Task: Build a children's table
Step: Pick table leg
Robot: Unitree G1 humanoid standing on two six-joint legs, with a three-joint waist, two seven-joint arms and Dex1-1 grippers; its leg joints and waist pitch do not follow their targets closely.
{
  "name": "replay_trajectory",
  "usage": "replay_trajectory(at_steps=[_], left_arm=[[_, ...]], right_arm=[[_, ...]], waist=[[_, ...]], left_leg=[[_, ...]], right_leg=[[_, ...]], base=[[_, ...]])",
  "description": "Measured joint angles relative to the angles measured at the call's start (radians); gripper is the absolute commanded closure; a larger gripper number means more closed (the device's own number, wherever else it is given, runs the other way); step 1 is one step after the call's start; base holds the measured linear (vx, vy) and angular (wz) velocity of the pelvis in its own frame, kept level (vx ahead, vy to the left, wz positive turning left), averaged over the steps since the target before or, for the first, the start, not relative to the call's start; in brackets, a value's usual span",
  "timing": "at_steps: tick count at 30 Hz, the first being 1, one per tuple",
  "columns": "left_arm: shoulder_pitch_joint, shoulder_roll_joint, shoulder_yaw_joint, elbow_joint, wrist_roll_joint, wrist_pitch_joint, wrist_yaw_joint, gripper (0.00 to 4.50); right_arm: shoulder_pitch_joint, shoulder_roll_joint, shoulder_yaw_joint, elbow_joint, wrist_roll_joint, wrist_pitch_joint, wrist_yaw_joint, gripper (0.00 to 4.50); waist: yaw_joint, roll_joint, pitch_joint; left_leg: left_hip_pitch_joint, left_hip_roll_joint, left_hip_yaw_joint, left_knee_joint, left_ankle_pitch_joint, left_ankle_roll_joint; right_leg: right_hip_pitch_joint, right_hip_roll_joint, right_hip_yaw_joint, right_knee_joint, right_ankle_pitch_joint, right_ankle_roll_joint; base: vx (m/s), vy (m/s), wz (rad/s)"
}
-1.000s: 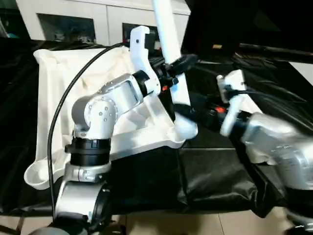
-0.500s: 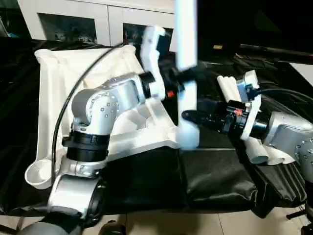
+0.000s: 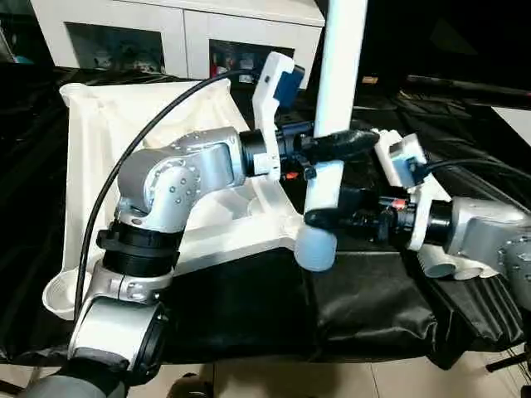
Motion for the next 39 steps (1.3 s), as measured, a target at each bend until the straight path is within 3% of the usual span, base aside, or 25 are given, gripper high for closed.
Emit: replay_trajectory(at_steps=[16,17,21,22,26,31,35,37,39], left_arm=[[0.0,-0.009,0.0,-0.041,-0.01,0.006,-0.004,2.66],[0.0,-0.011,-0.001,-0.047,-0.011,0.009,-0.007,2.66],[0.001,-0.012,-0.007,-0.06,-0.012,0.014,-0.012,2.66],[0.002,-0.012,-0.007,-0.06,-0.012,0.014,-0.012,2.66],[0.006,-0.013,-0.008,-0.06,-0.012,0.015,-0.011,2.66],[0.006,-0.013,-0.007,-0.06,-0.011,0.016,-0.011,2.66],[0.006,-0.014,-0.007,-0.06,-0.01,0.016,-0.009,2.66],[0.006,-0.019,-0.006,-0.059,-0.009,0.018,0.003,2.1],[0.006,-0.028,0.001,-0.055,-0.01,0.021,0.015,1.93]], right_arm=[[0.0,0.001,0.052,0.0,-0.035,-0.036,0.012,1.08],[0.0,0.001,0.053,0.001,-0.039,-0.043,0.012,1.34],[0.0,0.002,0.055,0.0,-0.042,-0.046,0.023,1.46],[0.0,0.002,0.057,0.0,-0.042,-0.046,0.023,1.75],[0.001,0.005,0.062,0.0,-0.04,-0.047,0.031,1.93],[0.001,0.012,0.068,-0.002,-0.041,-0.058,0.035,2.48],[0.004,0.015,0.068,-0.002,-0.042,-0.062,0.037,2.59],[0.005,0.015,0.067,-0.001,-0.042,-0.064,0.037,2.6],[0.009,0.023,0.064,-0.001,-0.042,-0.065,0.031,2.61]], waist=[[0.001,-0.001,0.0],[0.001,-0.001,0.0],[0.0,-0.001,0.0],[0.0,-0.001,0.0],[0.001,-0.001,0.0],[0.001,-0.001,0.0],[0.002,-0.001,0.0],[0.002,-0.001,0.0],[0.002,-0.001,0.0]], left_leg=[[0.0,0.0,0.0,0.0,0.0,0.0],[0.0,0.0,0.0,0.0,0.0,0.0],[0.0,0.0,0.0,0.0,0.0,0.0],[0.0,0.0,0.0,0.0,0.0,0.0],[0.0,0.0,0.0,0.001,0.0,0.0],[0.0,0.0,0.0,0.001,0.0,0.0],[0.0,0.0,0.0,0.001,0.0,0.0],[0.0,0.0,0.0,0.001,0.0,0.0],[0.0,0.0,0.0,0.001,0.0,0.0]], right_leg=[[0.0,0.0,0.0,0.0,0.0,0.0],[0.0,0.0,0.0,0.0,0.0,0.0],[0.0,0.0,0.0,0.0,0.0,0.0],[0.0,0.0,0.0,0.0,0.0,0.0],[0.0,0.0,0.0,0.001,0.0,0.0],[0.0,0.0,0.0,0.001,0.0,0.0],[0.0,0.0,0.0,0.001,0.0,0.0],[0.0,0.0,0.0,0.001,0.0,0.0],[0.0,0.0,0.0,0.001,0.0,0.0]], base=[[0.0,0.0,0.0],[0.0,0.0,0.0],[0.0,0.0,0.0],[0.0,0.0,0.0],[0.0,0.0,0.0],[0.0,0.0,0.0],[0.0,0.0,0.0],[0.0,0.0,0.0],[0.0,0.0,0.0]])
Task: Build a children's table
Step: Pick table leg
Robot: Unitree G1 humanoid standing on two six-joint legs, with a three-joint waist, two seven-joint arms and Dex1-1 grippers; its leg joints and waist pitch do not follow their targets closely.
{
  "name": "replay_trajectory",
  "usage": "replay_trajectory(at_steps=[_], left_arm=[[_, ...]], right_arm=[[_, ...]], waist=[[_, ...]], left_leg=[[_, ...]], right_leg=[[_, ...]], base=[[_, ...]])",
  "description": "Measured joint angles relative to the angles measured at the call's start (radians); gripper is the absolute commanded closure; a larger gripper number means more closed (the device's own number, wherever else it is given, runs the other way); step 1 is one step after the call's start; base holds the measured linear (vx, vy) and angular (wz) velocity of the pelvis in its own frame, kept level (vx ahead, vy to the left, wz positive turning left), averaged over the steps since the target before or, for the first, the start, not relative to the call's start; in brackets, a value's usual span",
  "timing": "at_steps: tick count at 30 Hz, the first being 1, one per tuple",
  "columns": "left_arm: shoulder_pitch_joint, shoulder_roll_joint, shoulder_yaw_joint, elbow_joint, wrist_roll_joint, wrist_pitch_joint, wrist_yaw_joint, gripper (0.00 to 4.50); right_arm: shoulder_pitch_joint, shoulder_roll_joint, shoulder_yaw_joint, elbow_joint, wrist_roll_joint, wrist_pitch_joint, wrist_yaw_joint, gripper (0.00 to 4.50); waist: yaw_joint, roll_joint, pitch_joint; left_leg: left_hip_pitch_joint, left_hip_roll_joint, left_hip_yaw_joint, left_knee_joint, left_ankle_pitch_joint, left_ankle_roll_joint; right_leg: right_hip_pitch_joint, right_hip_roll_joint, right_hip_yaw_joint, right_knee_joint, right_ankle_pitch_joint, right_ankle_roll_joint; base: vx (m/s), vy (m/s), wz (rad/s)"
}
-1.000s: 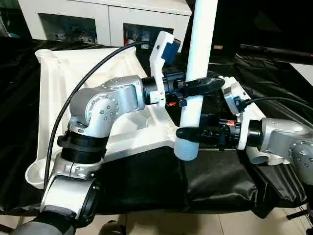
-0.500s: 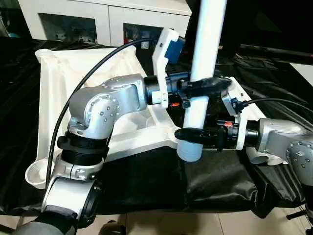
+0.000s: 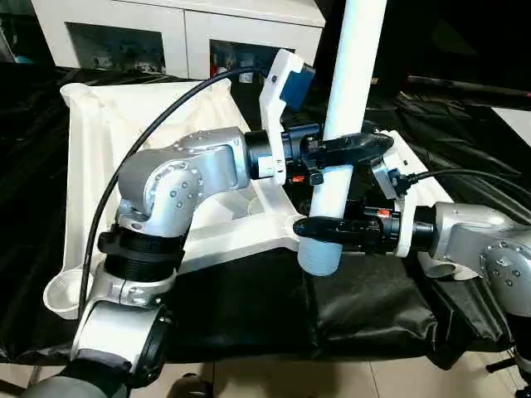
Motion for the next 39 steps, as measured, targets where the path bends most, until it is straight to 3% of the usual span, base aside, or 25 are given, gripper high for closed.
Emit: replay_trajectory(at_steps=[6,8,12,16,21,23,26,29,35,39], left_arm=[[0.003,-0.058,0.046,0.006,-0.002,-0.055,0.034,1.46],[0.021,-0.155,0.13,0.009,-0.008,-0.183,0.1,1.45],[0.021,-0.248,0.25,0.012,-0.084,-0.28,0.212,1.45],[0.048,-0.265,0.336,0.015,-0.15,-0.294,0.283,1.45],[0.051,-0.254,0.41,0.039,-0.16,-0.333,0.336,1.45],[0.06,-0.172,0.365,0.052,-0.078,-0.368,0.306,1.45],[0.129,0.092,0.103,0.09,0.226,-0.49,0.176,1.45],[0.191,0.204,-0.077,0.154,0.411,-0.573,0.074,1.45],[0.217,0.284,-0.326,0.21,0.585,-0.723,-0.114,1.45],[0.219,0.289,-0.391,0.291,0.63,-0.753,-0.183,1.63]], right_arm=[[0.023,0.034,-0.02,0.001,0.004,-0.005,-0.033,2.62],[0.023,0.06,-0.052,0.001,0.005,-0.024,-0.062,2.62],[0.023,0.108,-0.096,0.011,0.008,-0.06,-0.113,2.62],[0.021,0.161,-0.16,0.014,0.028,-0.115,-0.169,2.62],[0.02,0.193,-0.203,0.012,0.023,-0.174,-0.229,2.62],[0.02,0.218,-0.219,0.011,0.001,-0.217,-0.262,2.62],[0.026,0.206,-0.219,0.032,-0.126,-0.333,-0.323,2.62],[0.032,0.199,-0.201,0.104,-0.227,-0.407,-0.389,2.63],[0.048,0.222,-0.171,0.261,-0.292,-0.441,-0.432,2.63],[0.064,0.229,-0.141,0.314,-0.327,-0.487,-0.4,2.63]], waist=[[0.001,0.0,0.0],[0.002,0.0,0.0],[0.001,-0.002,-0.001],[0.001,-0.002,-0.002],[0.005,-0.004,-0.003],[0.004,-0.005,-0.004],[0.001,-0.004,-0.012],[0.003,-0.006,-0.015],[-0.003,-0.005,-0.015],[-0.013,-0.004,-0.015]], left_leg=[[0.0,0.0,0.0,0.001,0.0,0.0],[0.0,0.0,0.0,0.002,0.0,0.0],[0.001,0.0,0.0,0.002,0.0,0.0],[0.001,0.001,0.0,0.002,0.0,0.0],[0.001,0.001,0.0,0.003,0.0,0.0],[0.001,0.001,-0.001,0.003,0.0,0.0],[0.002,0.001,-0.001,0.001,0.0,-0.001],[0.001,0.0,-0.001,0.001,0.0,-0.001],[0.001,0.0,0.0,0.0,0.0,-0.001],[0.002,0.0,0.0,-0.003,0.001,-0.002]], right_leg=[[0.0,0.0,0.0,0.0,0.0,0.0],[0.001,0.0,0.0,0.0,0.001,-0.001],[0.001,0.0,-0.001,0.001,0.001,-0.001],[0.001,0.0,-0.001,0.002,0.001,-0.001],[0.001,0.0,-0.001,0.002,0.001,-0.001],[0.001,0.0,-0.001,0.002,0.001,0.0],[0.001,0.0,0.0,0.0,-0.002,0.009],[0.001,0.0,-0.001,-0.001,-0.002,0.01],[0.0,-0.001,0.0,0.0,0.002,0.004],[-0.002,0.0,0.0,0.001,0.003,0.003]], base=[[0.0,0.0,0.0],[0.0,0.0,0.0],[0.0,0.0,0.0],[0.0,0.0,0.0],[0.0,0.0,0.0],[0.0,0.0,0.0],[0.0,0.0,0.0],[0.0,0.0,0.0],[0.0,0.0,0.0],[0.0,0.0,0.0]])
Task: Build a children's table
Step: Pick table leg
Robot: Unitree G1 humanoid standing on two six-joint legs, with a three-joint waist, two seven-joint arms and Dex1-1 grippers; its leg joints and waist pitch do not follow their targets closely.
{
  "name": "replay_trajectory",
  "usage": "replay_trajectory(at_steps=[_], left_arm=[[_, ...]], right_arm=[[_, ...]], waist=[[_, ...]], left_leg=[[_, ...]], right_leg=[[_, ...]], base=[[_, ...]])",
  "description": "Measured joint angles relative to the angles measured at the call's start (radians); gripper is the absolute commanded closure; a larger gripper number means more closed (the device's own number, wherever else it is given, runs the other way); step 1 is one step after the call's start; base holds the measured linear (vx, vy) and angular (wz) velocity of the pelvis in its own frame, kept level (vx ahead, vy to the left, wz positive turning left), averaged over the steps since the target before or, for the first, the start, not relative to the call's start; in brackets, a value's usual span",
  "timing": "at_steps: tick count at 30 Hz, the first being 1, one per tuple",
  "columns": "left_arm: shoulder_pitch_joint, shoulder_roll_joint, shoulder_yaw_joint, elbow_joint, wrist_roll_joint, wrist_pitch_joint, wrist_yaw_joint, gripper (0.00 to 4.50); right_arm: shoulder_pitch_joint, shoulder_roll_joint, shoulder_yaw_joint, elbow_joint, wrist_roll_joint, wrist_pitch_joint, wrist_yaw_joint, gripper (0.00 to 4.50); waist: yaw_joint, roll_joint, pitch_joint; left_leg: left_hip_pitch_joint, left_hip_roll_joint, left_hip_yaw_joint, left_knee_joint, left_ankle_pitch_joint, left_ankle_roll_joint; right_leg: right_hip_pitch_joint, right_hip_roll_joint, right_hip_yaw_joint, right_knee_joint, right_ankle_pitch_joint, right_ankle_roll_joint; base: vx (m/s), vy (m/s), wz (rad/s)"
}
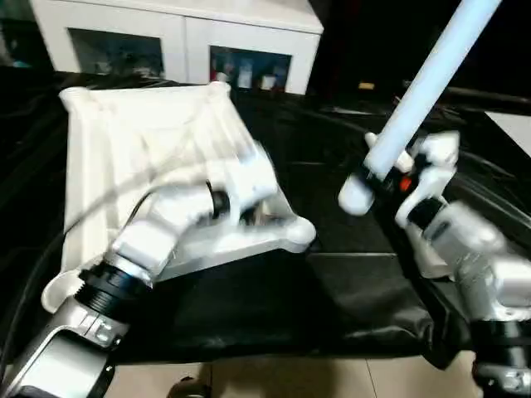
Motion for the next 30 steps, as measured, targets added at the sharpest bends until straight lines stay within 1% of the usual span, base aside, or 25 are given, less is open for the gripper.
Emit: replay_trajectory(at_steps=[4,6,8,9,10,12,13,14,17,20,23,25,28,30], left_arm=[[-0.002,0.001,-0.01,0.048,0.018,0.01,-0.029,1.92],[-0.006,0.01,-0.011,0.067,0.022,0.033,-0.045,2.14],[-0.011,0.026,-0.015,0.088,0.032,0.053,-0.052,2.21],[-0.012,0.036,-0.018,0.104,0.039,0.062,-0.059,2.34],[-0.012,0.04,-0.02,0.112,0.041,0.069,-0.063,2.59],[-0.013,0.036,-0.021,0.119,0.042,0.087,-0.071,2.63],[-0.013,0.033,-0.022,0.119,0.044,0.09,-0.073,2.63],[-0.013,0.033,-0.022,0.119,0.049,0.094,-0.074,2.93],[-0.016,0.034,-0.022,0.114,0.06,0.119,-0.087,3.04],[-0.013,0.039,-0.022,0.098,0.061,0.139,-0.093,3.42],[-0.001,0.052,-0.022,0.071,0.064,0.161,-0.103,3.56],[0.007,0.064,-0.022,0.054,0.068,0.169,-0.115,3.81],[0.021,0.078,-0.022,0.025,0.07,0.186,-0.127,3.99],[0.029,0.089,-0.022,0.004,0.071,0.2,-0.134,4.2]], right_arm=[[0.001,-0.001,0.026,0.012,-0.007,-0.018,0.022,2.63],[0.004,-0.001,0.04,0.012,-0.009,-0.018,0.036,2.63],[0.013,-0.002,0.054,0.012,-0.017,-0.018,0.053,2.63],[0.019,-0.002,0.064,0.013,-0.02,-0.017,0.061,2.63],[0.021,-0.002,0.067,0.014,-0.022,-0.016,0.066,2.63],[0.021,-0.002,0.067,0.021,-0.026,-0.017,0.073,2.63],[0.019,-0.001,0.068,0.024,-0.027,-0.02,0.075,2.63],[0.015,-0.001,0.069,0.03,-0.028,-0.023,0.076,2.63],[0.014,-0.001,0.069,0.048,-0.029,-0.032,0.082,2.63],[0.014,-0.001,0.069,0.05,-0.034,-0.035,0.093,2.63],[0.014,0.0,0.069,0.05,-0.037,-0.038,0.096,2.63],[0.014,0.0,0.069,0.053,-0.037,-0.04,0.096,2.63],[0.014,0.002,0.069,0.062,-0.038,-0.041,0.097,2.63],[0.013,0.004,0.069,0.063,-0.04,-0.041,0.098,2.63]], waist=[[-0.011,0.001,0.0],[-0.013,0.001,0.0],[-0.014,0.002,0.001],[-0.014,0.002,0.001],[-0.014,0.002,0.001],[-0.012,0.003,0.001],[-0.01,0.003,0.001],[-0.011,0.003,0.001],[-0.013,0.003,0.001],[-0.014,0.003,0.001],[-0.015,0.002,0.001],[-0.015,0.002,0.001],[-0.014,0.002,0.001],[-0.015,0.002,0.001]], left_leg=[[0.0,0.0,0.0,0.0,0.0,0.0],[0.0,0.0,0.0,-0.001,0.0,0.0],[0.0,0.0,0.0,-0.001,0.0,0.0],[0.0,0.0,0.0,-0.001,0.0,0.0],[0.0,0.0,0.0,-0.001,0.0,0.0],[0.0,0.0,0.001,-0.001,0.0,0.0],[0.0,0.0,0.001,-0.001,0.0,0.0],[0.0,0.0,0.001,-0.001,0.0,0.0],[0.0,0.0,0.001,-0.001,0.0,0.0],[0.001,0.001,0.001,-0.001,0.0,0.0],[0.001,0.001,0.001,-0.001,0.0,0.0],[0.001,0.001,0.001,-0.001,0.0,0.0],[0.001,0.001,0.001,-0.001,0.0,0.0],[0.001,0.001,0.001,-0.002,0.0,0.0]], right_leg=[[-0.001,0.0,0.0,0.001,0.0,-0.001],[-0.001,0.0,0.0,0.001,0.0,-0.001],[-0.002,0.0,0.0,0.001,0.0,-0.001],[-0.002,0.0,0.0,0.001,0.0,-0.001],[-0.002,0.0,0.0,0.001,0.0,-0.001],[-0.002,0.0,0.0,0.001,0.0,-0.002],[-0.002,0.0,0.0,0.001,0.0,-0.002],[-0.002,0.0,0.0,0.001,0.001,-0.002],[-0.002,0.0,0.0,0.001,0.001,-0.004],[-0.002,0.0,0.0,0.001,0.002,-0.004],[-0.003,0.0,0.0,0.001,0.002,-0.005],[-0.004,0.0,0.0,0.001,0.003,-0.005],[-0.005,0.0,0.0,0.001,0.003,-0.005],[-0.006,0.0,0.0,0.001,0.003,-0.006]], base=[[0.0,0.0,0.0],[0.0,0.0,0.0],[0.0,0.0,0.0],[0.0,0.0,0.0],[0.0,0.0,0.0],[0.0,0.0,0.0],[0.0,0.0,0.0],[0.0,0.0,0.0],[0.0,0.0,0.0],[0.0,0.0,0.0],[0.0,0.0,0.0],[0.0,0.0,0.0],[0.0,0.0,0.0],[0.0,0.0,0.0]])
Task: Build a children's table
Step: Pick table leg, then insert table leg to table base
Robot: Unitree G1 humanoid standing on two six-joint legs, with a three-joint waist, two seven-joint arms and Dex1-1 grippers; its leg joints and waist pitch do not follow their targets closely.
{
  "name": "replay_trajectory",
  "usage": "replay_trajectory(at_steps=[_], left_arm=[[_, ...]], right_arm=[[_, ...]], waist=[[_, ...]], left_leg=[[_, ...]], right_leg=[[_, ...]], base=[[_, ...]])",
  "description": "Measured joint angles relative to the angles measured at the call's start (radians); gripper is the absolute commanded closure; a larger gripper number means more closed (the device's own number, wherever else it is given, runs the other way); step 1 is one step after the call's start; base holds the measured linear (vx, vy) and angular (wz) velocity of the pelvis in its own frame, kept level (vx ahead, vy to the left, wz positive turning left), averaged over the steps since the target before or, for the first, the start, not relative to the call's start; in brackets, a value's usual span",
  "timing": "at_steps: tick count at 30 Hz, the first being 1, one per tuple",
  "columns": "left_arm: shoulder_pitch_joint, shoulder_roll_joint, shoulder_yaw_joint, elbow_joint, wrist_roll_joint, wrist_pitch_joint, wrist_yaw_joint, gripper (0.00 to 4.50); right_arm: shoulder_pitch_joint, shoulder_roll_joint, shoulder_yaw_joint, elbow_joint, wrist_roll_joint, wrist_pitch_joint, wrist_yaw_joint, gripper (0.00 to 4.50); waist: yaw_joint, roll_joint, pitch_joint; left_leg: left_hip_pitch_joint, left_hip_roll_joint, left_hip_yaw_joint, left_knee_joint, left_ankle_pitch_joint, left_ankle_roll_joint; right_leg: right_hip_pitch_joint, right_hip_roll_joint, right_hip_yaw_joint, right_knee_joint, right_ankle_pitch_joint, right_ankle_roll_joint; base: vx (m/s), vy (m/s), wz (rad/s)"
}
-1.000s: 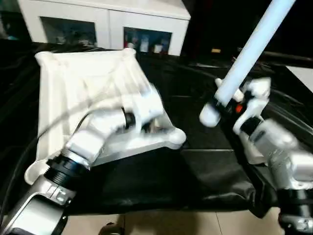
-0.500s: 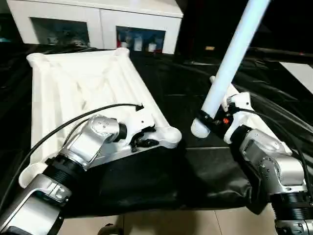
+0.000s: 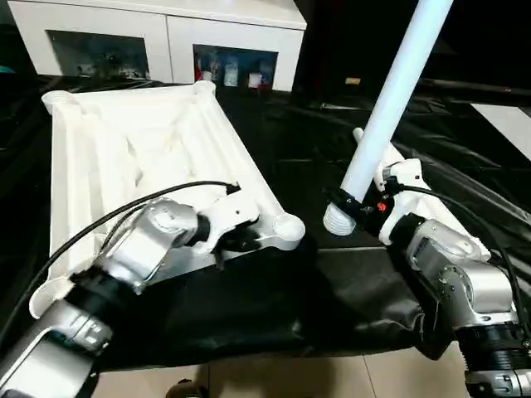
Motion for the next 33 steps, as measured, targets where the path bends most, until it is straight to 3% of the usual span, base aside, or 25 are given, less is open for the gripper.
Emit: replay_trajectory(at_steps=[2,12,16,19,24,33], left_arm=[[0.01,0.021,0.001,-0.03,0.005,0.014,-0.002,4.42],[0.043,0.053,0.022,-0.073,0.01,0.017,-0.009,4.5],[0.073,0.036,0.025,-0.074,0.007,-0.079,-0.025,4.5],[0.074,0.011,0.013,-0.08,0.007,-0.088,-0.036,4.5],[0.065,-0.019,-0.019,-0.091,0.009,-0.087,-0.046,4.5],[0.046,-0.016,-0.02,-0.1,0.015,-0.073,-0.094,4.5]], right_arm=[[-0.001,0.002,0.0,0.0,0.0,0.0,0.001,2.63],[-0.001,0.017,-0.004,0.0,0.01,0.003,0.009,2.63],[-0.015,0.031,-0.034,-0.014,0.127,0.108,0.065,2.63],[-0.021,0.026,-0.029,-0.031,0.17,0.152,0.122,2.63],[-0.031,-0.003,0.003,-0.041,0.177,0.187,0.187,2.63],[-0.049,-0.02,0.034,-0.019,0.158,0.229,0.203,2.63]], waist=[[0.0,0.0,0.0],[0.001,0.0,0.0],[0.008,-0.001,0.001],[0.015,-0.002,0.001],[0.016,-0.006,0.004],[0.006,-0.025,0.017]], left_leg=[[0.0,0.0,0.0,0.0,0.0,0.0],[0.0,0.0,0.0,-0.001,0.0,0.0],[-0.001,0.0,0.0,-0.001,0.0,0.0],[-0.003,0.0,0.0,-0.002,0.0,0.0],[-0.006,-0.001,0.001,-0.004,0.0,0.0],[-0.006,-0.001,0.002,-0.01,0.0,0.0]], right_leg=[[-0.002,0.0,0.0,0.0,0.0,-0.001],[-0.003,0.0,0.001,0.0,0.001,-0.001],[-0.003,0.0,0.0,-0.001,0.0,0.0],[-0.003,0.0,0.0,-0.004,0.0,0.0],[-0.004,0.0,0.0,-0.008,0.0,-0.001],[-0.007,0.0,0.0,-0.01,-0.003,0.004]], base=[[0.0,0.0,0.0],[0.0,0.0,0.0],[0.0,0.0,0.0],[0.0,0.0,0.0],[0.0,0.0,0.0],[0.0,0.0,0.0]])
